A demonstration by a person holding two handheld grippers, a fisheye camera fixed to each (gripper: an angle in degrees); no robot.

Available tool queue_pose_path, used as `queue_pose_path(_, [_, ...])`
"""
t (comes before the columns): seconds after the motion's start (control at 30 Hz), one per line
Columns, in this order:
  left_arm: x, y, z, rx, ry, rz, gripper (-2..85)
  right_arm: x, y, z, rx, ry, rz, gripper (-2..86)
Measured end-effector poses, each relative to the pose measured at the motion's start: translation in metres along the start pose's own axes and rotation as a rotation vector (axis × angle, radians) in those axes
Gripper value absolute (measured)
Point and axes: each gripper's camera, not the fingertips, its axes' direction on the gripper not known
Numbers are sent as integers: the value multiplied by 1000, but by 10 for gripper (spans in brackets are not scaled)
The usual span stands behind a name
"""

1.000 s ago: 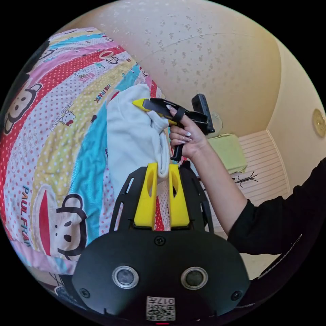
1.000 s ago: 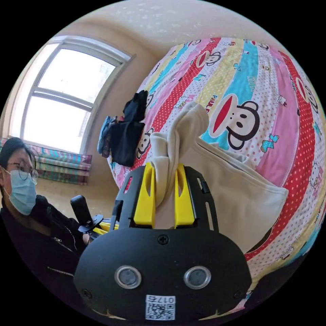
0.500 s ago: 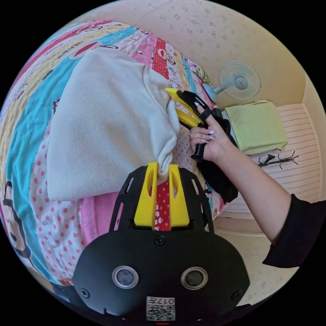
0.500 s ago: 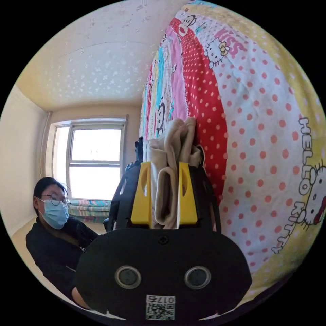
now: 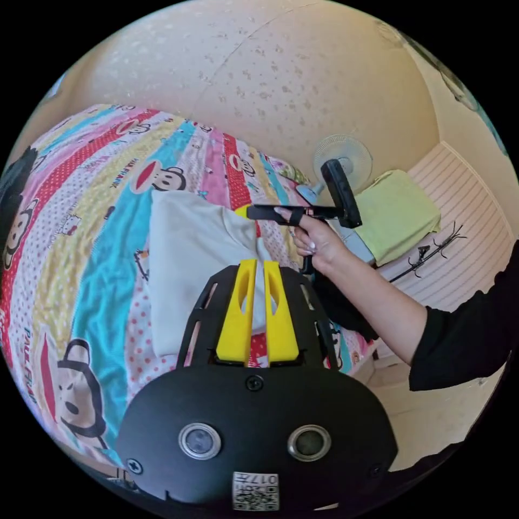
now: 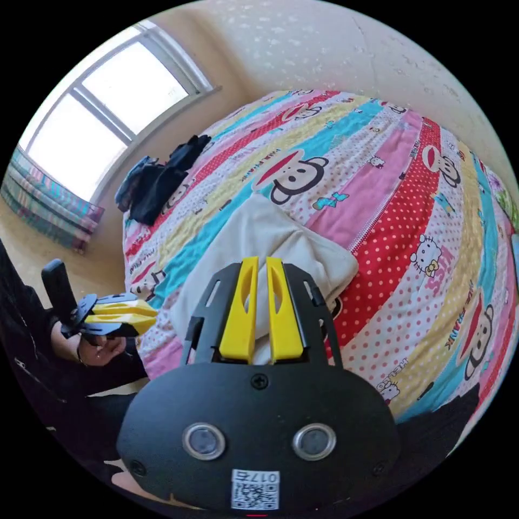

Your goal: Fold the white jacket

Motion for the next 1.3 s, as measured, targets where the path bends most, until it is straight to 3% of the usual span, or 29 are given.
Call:
queue_pose_path(0.07, [-28, 0, 16, -60, -59, -23, 9, 6, 3, 48, -175, 242, -16, 11])
queue_pose_path(0.1, [-43, 8, 37, -147, -129, -14, -1, 11, 7, 59, -203, 257, -28, 9])
queue_pose_path(0.17, [-56, 26, 70, -277, -173, 55, -6, 33, 28, 68, -108, 160, 45, 6])
queue_pose_path(0.3, [-62, 24, 40, -292, -126, -23, -9, 48, 46, 41, 29, -55, 258, 4])
queue_pose_path(0.5, [-76, 28, -33, -123, -101, -50, -9, -75, 82, -12, 218, -50, 29, 5])
queue_pose_path(0.6, [-107, 39, -7, -317, -156, -110, -8, -111, 112, 27, 56, -20, -57, 5])
queue_pose_path(0.63, [-111, 40, -6, -320, -148, -106, -8, -112, 128, 61, -110, 82, -44, 4])
queue_pose_path(0.67, [-117, 36, -12, -319, -120, -132, -7, -108, 146, 81, -142, 106, -15, 4])
queue_pose_path(0.83, [-126, 14, -53, -264, -107, -182, 38, -71, 179, 79, 65, -141, 209, 3])
queue_pose_path(0.97, [-151, 1, -89, -121, 121, -189, 125, -75, 181, 80, 69, -150, 193, 3])
queue_pose_path(1.07, [-173, -4, -70, -271, 237, -283, 132, -77, 180, 80, 59, -153, 183, 5])
queue_pose_path(1.13, [-184, -4, -70, -244, 302, -357, 124, -76, 181, 78, 70, -173, 199, 7])
queue_pose_path(1.2, [-204, -1, -72, -214, 392, -551, 98, -72, 187, 72, 124, -234, 260, 12])
queue_pose_path(1.3, [-227, 1, -68, -231, 596, -771, 64, -69, 222, 50, 382, -389, 495, 33])
